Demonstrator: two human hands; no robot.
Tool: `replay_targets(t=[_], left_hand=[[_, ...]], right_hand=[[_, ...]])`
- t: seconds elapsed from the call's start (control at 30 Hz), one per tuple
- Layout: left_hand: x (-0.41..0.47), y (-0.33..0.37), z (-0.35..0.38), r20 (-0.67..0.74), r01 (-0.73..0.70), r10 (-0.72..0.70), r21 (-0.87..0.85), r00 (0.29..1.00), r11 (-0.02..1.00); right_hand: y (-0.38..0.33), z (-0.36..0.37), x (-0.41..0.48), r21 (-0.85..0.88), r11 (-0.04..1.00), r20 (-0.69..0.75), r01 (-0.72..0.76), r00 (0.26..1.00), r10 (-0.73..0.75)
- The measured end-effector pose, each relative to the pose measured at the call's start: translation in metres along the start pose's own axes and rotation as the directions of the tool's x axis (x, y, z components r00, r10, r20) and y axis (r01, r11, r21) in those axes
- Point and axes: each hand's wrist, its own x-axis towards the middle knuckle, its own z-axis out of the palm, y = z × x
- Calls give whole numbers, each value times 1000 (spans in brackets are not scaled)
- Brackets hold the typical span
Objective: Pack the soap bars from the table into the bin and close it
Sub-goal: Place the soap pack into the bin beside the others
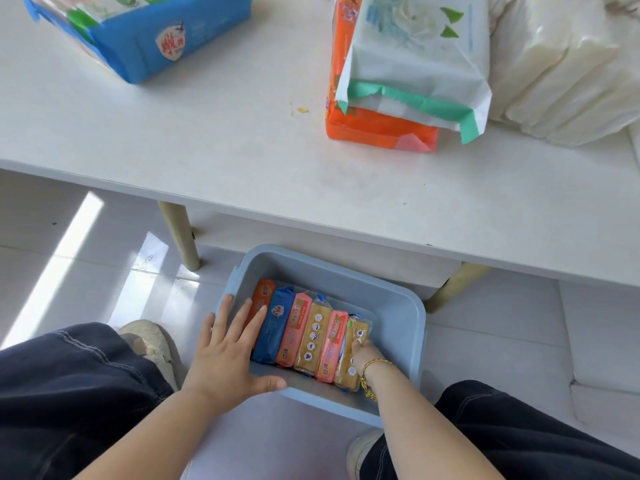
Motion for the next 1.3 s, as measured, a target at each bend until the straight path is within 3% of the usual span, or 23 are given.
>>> replay_targets(t=[0.23, 0.4, 0.5, 0.6, 0.77, 0.87, 0.97, 1.0, 1.07, 1.13, 1.2, 1.3], left_hand=[[1, -1, 2, -15, 15, -15, 0, 1000, 1000], [-8, 7, -11, 12, 47, -46, -72, 999, 996], [-16, 15, -42, -9, 102, -109, -292, 994, 951], [-36, 21, -86, -188, 70, -198, -532, 962, 844], [-86, 23, -150, -614, -213, -207, -538, 762, 815], [-113, 17, -190, -784, -343, -136, -411, 605, 844], [-117, 2, -222, -900, -343, -72, -236, 430, 909], [-113, -5, -228, -898, -295, -73, -218, 433, 930], [-102, -20, -234, -828, -186, -142, -283, 543, 941], [-91, -34, -232, -735, -99, -212, -355, 645, 929], [-82, -41, -227, -660, -27, -256, -386, 707, 922], [-75, -44, -221, -609, 60, -223, -276, 762, 959]], right_hand=[[-12, -15, -24, -14, 1000, -85, 25, 996, -26], [-24, -47, -69, -290, 951, -120, 111, 981, -151], [-31, -53, -97, -232, 947, -112, 221, 961, -252], [-44, -57, -143, -169, 914, -71, 370, 920, -385], [-67, -59, -231, -215, 773, 51, 596, 798, -601], [-88, -59, -275, -234, 621, 60, 748, 649, -759], [-116, -60, -302, -254, 432, -29, 865, 440, -898], [-128, -61, -308, -308, 363, -69, 879, 360, -930], [-154, -64, -315, -479, 256, -150, 839, 209, -966], [-182, -69, -317, -698, 158, -124, 699, 99, -987], [-207, -72, -311, -853, 38, 4, 521, 80, -997], [-237, -70, -299, -943, -112, 169, 312, 162, -972]])
